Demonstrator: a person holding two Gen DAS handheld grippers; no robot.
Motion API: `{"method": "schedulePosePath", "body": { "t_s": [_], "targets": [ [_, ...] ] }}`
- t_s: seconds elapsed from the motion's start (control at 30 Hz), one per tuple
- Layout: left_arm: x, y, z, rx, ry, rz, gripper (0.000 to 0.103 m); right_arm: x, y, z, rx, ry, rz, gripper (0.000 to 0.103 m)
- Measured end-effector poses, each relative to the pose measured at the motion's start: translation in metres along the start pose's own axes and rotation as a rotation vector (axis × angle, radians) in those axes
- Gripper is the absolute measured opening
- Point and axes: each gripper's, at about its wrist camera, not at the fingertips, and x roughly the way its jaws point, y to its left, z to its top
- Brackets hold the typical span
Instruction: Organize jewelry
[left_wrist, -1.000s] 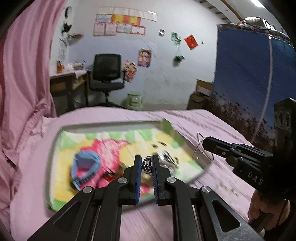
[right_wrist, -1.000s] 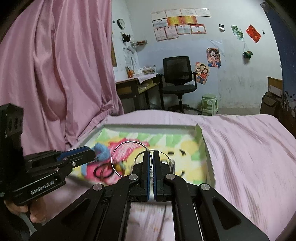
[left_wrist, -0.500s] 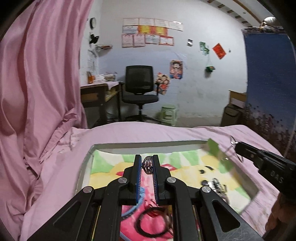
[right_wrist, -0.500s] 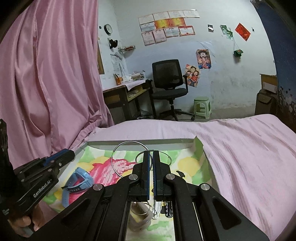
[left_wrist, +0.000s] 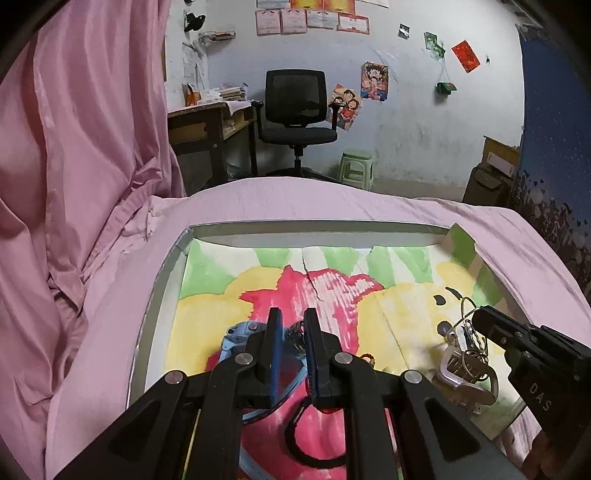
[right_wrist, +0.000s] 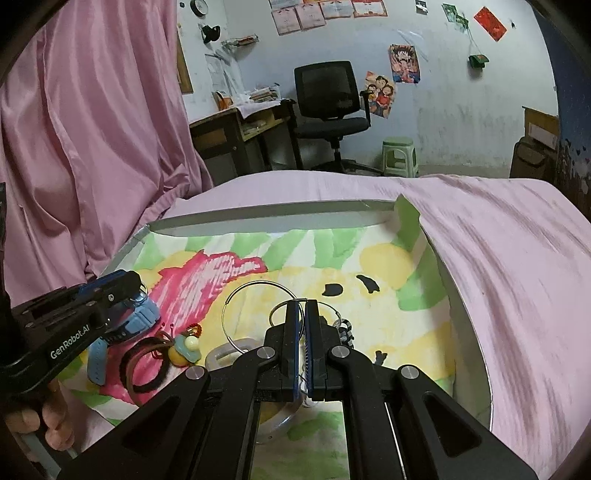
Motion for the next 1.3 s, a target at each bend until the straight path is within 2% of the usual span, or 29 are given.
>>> {"method": "schedulePosePath", "body": {
  "t_s": [0.17, 0.23, 0.3, 0.4, 0.43, 0.47, 0.53, 0.87, 1.03, 1.17, 1.3],
  "targets": [
    [-0.001, -0.001, 0.0, 0.002, 0.003, -0.004, 0.013, 0.001, -0.002, 0.0, -0.001, 0.017, 0.001, 0.003],
    [-0.003, -0.001, -0.001, 0.001, 0.006, -0.018, 0.023, 0.001, -0.002, -0.001, 0.001, 0.023, 0.001, 0.004],
    [-0.007, 0.001, -0.003, -0.007, -0.008, -0.023, 0.048, -0.001, -0.001, -0.002, 0.002, 0.022, 0.002, 0.006],
    [-0.017, 0.005, -0.006, -0.027, -0.046, -0.036, 0.051, -0.008, 0.0, -0.004, -0.002, 0.0, 0.001, 0.021],
    [-0.02, 0.007, -0.007, -0.035, -0.054, -0.045, 0.051, -0.013, 0.001, -0.005, -0.003, -0.015, 0.002, 0.03],
    [-0.024, 0.009, -0.008, -0.043, -0.063, -0.055, 0.054, -0.017, 0.001, -0.006, -0.003, -0.025, 0.004, 0.034],
    [-0.034, 0.013, -0.011, -0.054, -0.09, -0.062, 0.062, -0.03, 0.003, -0.009, -0.009, -0.059, 0.008, 0.034],
    [-0.093, 0.029, -0.044, -0.083, -0.209, -0.093, 0.092, -0.101, 0.013, -0.031, 0.003, -0.231, 0.014, 0.073],
    [-0.127, 0.034, -0.068, -0.076, -0.264, -0.101, 0.102, -0.135, 0.015, -0.048, 0.015, -0.289, 0.01, 0.094],
    [-0.148, 0.036, -0.086, -0.066, -0.292, -0.109, 0.103, -0.156, 0.02, -0.062, -0.006, -0.316, -0.004, 0.101],
    [-0.162, 0.037, -0.104, -0.056, -0.299, -0.109, 0.103, -0.175, 0.028, -0.078, -0.028, -0.329, -0.017, 0.101]
  ]
}}
